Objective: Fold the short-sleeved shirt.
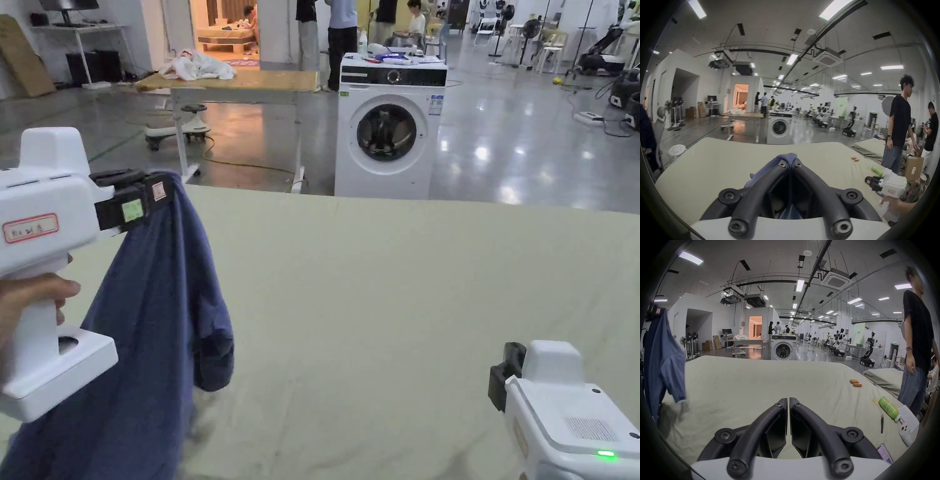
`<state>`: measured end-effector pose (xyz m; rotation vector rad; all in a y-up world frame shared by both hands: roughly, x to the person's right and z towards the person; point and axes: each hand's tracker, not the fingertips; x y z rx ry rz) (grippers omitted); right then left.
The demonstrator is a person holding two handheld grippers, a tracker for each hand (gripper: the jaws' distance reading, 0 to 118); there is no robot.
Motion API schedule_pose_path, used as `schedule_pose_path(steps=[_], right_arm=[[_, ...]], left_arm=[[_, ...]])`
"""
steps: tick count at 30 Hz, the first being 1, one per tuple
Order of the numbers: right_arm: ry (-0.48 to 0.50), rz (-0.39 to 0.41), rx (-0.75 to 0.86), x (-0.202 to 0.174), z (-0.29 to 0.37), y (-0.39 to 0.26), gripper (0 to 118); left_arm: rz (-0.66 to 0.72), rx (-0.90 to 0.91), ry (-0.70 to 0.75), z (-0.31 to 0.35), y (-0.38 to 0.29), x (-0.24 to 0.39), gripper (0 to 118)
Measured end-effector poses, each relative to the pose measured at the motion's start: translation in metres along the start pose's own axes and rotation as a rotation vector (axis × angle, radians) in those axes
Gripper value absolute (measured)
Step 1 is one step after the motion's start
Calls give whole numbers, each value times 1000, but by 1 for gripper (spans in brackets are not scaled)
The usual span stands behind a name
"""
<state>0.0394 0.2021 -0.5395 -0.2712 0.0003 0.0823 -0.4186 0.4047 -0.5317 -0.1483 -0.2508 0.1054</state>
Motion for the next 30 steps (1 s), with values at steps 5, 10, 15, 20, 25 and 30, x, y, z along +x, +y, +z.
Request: schedule_pose_path(steps=[5, 10, 15, 20, 25, 30], right_arm=[[-43, -14, 9, 20, 8, 1, 2], [-93, -31, 6, 42, 14, -3, 2], [-135, -49, -11, 58, 21, -10, 2], [-160, -58, -30, 67, 26, -20, 2], [-165, -62, -49, 70, 28, -25, 2], [-156, -51, -51, 68, 28, -24, 2]], left_arm=[[19, 3, -156, -47, 8, 62, 0], [9, -75, -307, -96, -14, 129, 0], [14, -159, -445, -126, -62, 183, 0], [23, -232, -484, -140, -119, 208, 0], [44, -318, -450, -144, -166, 212, 13], [69, -338, -387, -139, -187, 194, 50]])
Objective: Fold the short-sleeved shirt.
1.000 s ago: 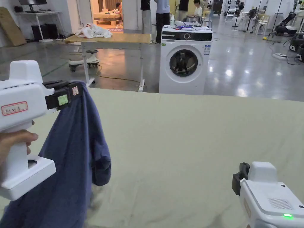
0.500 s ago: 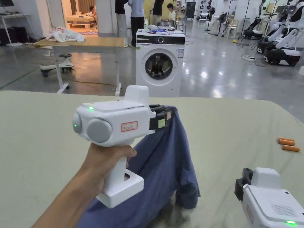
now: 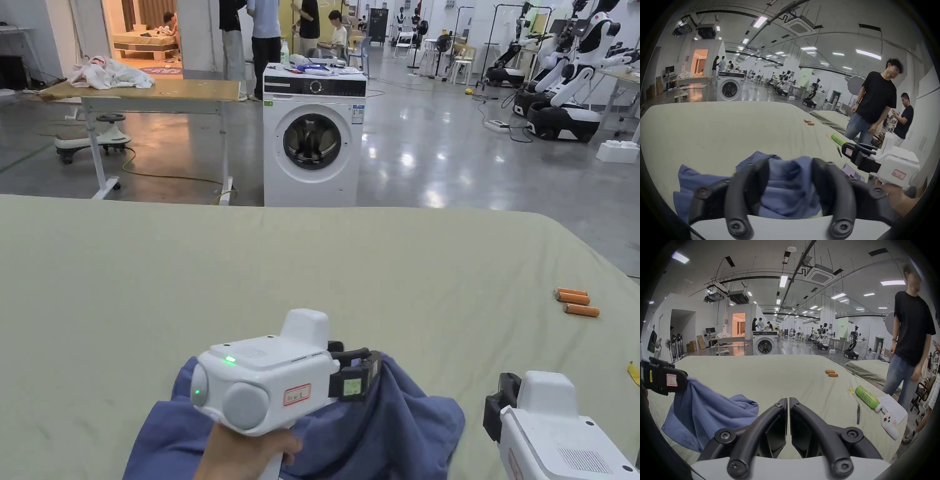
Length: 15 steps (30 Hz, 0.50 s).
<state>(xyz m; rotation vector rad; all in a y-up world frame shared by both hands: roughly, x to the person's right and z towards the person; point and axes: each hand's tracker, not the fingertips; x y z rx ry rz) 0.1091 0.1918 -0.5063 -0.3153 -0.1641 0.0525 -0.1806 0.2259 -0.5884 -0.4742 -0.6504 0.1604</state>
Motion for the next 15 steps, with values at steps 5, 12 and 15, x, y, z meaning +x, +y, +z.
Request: schedule_pose_path(steps=[5, 12, 15], right_arm=[[19, 0, 24, -7, 1, 12, 2], [52, 18, 83, -30, -3, 36, 2], [63, 19, 107, -40, -2, 44, 2]], left_arm=[[56, 121, 95, 36, 8, -25, 66], [33, 275, 357, 93, 17, -53, 37], [75, 298, 427, 115, 13, -64, 9]])
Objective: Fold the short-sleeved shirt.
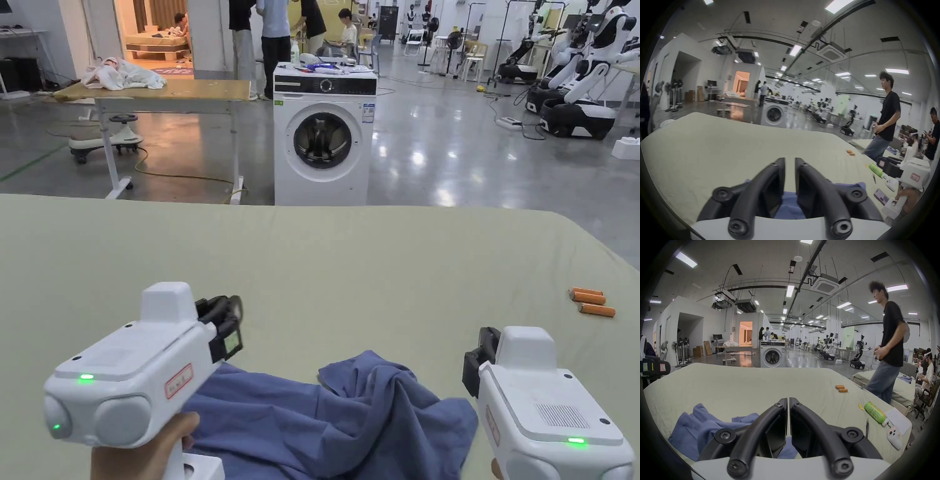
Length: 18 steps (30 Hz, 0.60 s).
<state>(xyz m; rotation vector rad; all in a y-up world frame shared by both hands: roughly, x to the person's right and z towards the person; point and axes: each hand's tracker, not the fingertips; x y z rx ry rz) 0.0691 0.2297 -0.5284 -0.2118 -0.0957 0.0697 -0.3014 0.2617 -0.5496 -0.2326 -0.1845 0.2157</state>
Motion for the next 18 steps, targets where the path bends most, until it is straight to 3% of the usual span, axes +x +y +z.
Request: schedule_pose_path(steps=[2, 10, 14, 18], right_arm=[[8, -2, 17, -6, 2, 4, 2], [49, -4, 38, -22, 5, 12, 2], [64, 5, 22, -24, 2, 8, 2], [66, 8, -4, -20, -3, 0, 2]], left_arm=[[-28, 9, 59, 9, -1, -10, 0], [-56, -90, 224, 22, -18, -46, 0], [7, -228, 234, -9, -29, -80, 0], [-15, -359, 206, -60, -33, -104, 0]])
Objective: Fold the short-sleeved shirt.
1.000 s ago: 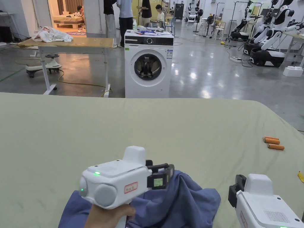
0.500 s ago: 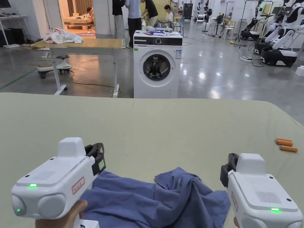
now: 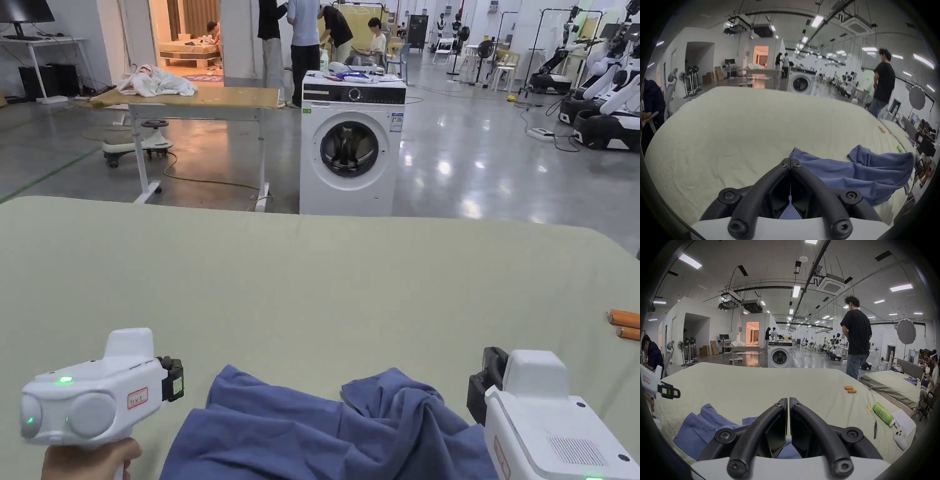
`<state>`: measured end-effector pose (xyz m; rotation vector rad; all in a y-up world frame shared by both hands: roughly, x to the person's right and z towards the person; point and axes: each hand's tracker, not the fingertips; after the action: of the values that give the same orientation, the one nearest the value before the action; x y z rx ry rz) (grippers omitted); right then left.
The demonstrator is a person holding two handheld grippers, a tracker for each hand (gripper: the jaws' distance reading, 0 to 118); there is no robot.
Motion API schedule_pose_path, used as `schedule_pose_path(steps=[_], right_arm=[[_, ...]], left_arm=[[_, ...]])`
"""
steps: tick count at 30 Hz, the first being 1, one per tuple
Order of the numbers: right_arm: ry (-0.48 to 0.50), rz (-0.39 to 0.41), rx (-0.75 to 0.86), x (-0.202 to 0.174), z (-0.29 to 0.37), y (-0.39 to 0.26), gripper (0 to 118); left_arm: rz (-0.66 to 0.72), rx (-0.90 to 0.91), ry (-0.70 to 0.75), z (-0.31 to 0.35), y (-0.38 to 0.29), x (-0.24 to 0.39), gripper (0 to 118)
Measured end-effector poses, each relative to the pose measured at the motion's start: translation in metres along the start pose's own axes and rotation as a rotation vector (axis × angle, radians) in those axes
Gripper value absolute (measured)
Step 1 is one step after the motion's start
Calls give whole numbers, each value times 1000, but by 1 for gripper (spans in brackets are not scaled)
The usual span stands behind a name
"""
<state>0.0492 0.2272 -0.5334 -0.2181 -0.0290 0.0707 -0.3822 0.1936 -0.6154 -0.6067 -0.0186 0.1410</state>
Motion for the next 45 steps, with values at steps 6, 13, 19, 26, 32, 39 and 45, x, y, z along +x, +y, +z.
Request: schedule_pose_path(steps=[6, 13, 19, 26, 32, 39, 45], right_arm=[[-24, -1, -51, 14, -5, -16, 2], [-80, 6, -112, 41, -1, -34, 2], [-131, 16, -164, 67, 3, -46, 2], [-93, -27, -249, 79, -20, -46, 3], [37, -19, -424, 74, -73, -49, 64], [159, -57, -656, 72, -132, -96, 50], [183, -104, -614, 74, -119, -103, 4]], left_arm=[[-2, -152, -68, -81, 27, 3, 4], [-57, -282, 4, -159, 27, 21, 79], [-141, -333, 81, -179, 12, 40, 64], [-201, -319, -18, -162, 5, 53, 0], [-138, -231, -74, -114, 8, 35, 0], [-93, -110, -86, -51, 3, 12, 0], [-84, -74, -54, -19, -1, -4, 0]])
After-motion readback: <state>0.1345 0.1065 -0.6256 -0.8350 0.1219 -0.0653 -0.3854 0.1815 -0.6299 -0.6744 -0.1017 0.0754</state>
